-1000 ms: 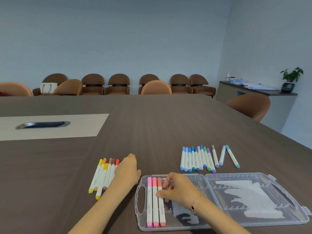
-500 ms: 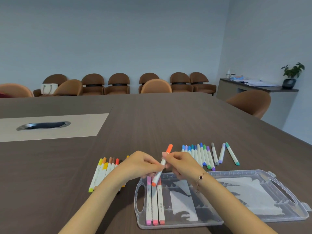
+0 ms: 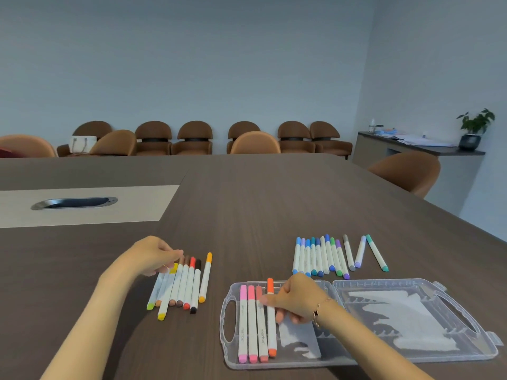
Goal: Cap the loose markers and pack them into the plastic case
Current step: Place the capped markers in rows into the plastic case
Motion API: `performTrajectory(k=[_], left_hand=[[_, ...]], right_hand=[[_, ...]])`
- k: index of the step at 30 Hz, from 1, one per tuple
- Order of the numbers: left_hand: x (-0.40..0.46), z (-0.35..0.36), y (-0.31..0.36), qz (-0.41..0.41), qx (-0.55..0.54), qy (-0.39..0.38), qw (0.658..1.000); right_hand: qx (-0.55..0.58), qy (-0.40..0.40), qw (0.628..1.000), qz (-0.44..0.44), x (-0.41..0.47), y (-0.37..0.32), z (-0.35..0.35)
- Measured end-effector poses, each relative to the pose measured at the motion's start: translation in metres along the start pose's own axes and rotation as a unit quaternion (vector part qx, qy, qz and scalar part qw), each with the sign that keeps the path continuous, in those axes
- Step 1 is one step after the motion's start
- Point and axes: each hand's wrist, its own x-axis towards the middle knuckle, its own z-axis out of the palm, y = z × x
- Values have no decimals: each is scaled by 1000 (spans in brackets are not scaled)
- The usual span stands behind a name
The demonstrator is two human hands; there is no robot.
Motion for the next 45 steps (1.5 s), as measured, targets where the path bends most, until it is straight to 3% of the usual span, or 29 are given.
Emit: performTrajectory(k=[15,28,32,35,41,45], left_hand=[[24,19,-19,-106,121,-17,987],[18,22,-23,-99,126,21,987],[17,31,-17,-24,80,54,995],[17,50,-4,25,53,30,998],[16,74,13,-12,130,63,989],[22,64,6,-18,79,99,992]], right_hand=[[-188,68,978,-64,1,9,20],[-215,58,973,-60,9,5,14],[-202,58,975,-67,10,8,13],[-191,67,976,-74,8,10,13],[-195,64,976,-76,8,9,11],[-173,66,980,-72,9,10,10]])
